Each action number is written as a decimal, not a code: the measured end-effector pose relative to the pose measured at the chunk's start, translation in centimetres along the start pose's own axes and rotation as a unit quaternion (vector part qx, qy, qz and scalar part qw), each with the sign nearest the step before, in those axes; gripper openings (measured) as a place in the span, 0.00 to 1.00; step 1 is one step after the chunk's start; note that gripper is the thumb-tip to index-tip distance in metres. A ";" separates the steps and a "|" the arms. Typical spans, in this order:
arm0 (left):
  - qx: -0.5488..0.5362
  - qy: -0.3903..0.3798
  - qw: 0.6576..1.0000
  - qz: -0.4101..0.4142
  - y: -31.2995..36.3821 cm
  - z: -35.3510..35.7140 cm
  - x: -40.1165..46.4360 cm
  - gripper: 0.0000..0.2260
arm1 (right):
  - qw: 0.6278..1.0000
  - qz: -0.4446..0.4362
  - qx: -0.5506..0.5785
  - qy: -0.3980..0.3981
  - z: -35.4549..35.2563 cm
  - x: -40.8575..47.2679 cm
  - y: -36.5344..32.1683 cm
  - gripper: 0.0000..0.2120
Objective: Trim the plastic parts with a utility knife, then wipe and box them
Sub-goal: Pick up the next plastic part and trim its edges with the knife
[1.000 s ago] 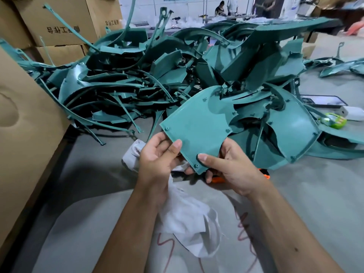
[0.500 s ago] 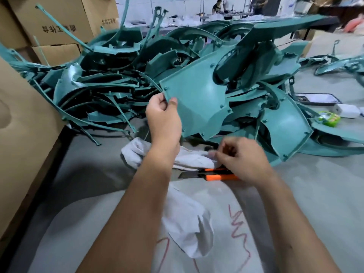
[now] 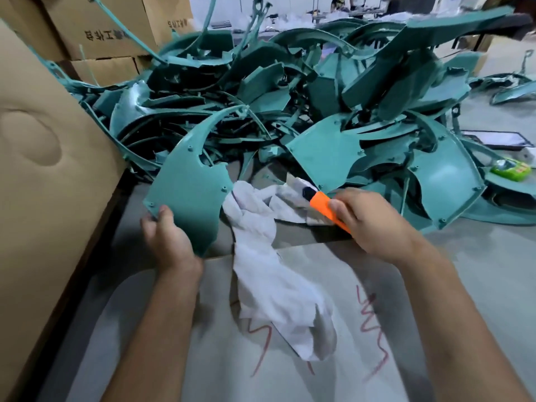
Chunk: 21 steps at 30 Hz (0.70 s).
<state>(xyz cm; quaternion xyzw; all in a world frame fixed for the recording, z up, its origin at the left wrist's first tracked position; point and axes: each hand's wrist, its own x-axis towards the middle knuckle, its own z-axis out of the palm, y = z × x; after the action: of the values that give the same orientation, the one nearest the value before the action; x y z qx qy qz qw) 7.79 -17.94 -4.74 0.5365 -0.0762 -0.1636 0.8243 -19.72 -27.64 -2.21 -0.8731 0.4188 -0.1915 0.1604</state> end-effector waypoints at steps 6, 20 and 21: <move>-0.062 -0.062 0.992 -0.087 -0.1 0.3 -1.0 0.15 | 0.981 0.036 0.074 0.179 1.2 -0.2 -0.7 0.15; -0.203 -0.196 0.940 -0.191 0.0 2.1 -2.5 0.14 | 0.969 -0.098 0.092 0.208 5.6 0.5 -6.6 0.08; -0.218 -0.188 0.937 -0.198 0.0 2.2 -2.5 0.13 | 0.968 -0.129 0.072 0.202 5.8 0.5 -7.1 0.09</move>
<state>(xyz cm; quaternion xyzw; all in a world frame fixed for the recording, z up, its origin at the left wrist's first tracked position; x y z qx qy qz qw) 4.76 -18.98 -3.67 0.3071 -0.0848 -0.4344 0.8425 -11.98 -23.06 -4.03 -0.8491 0.3113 -0.4126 0.1092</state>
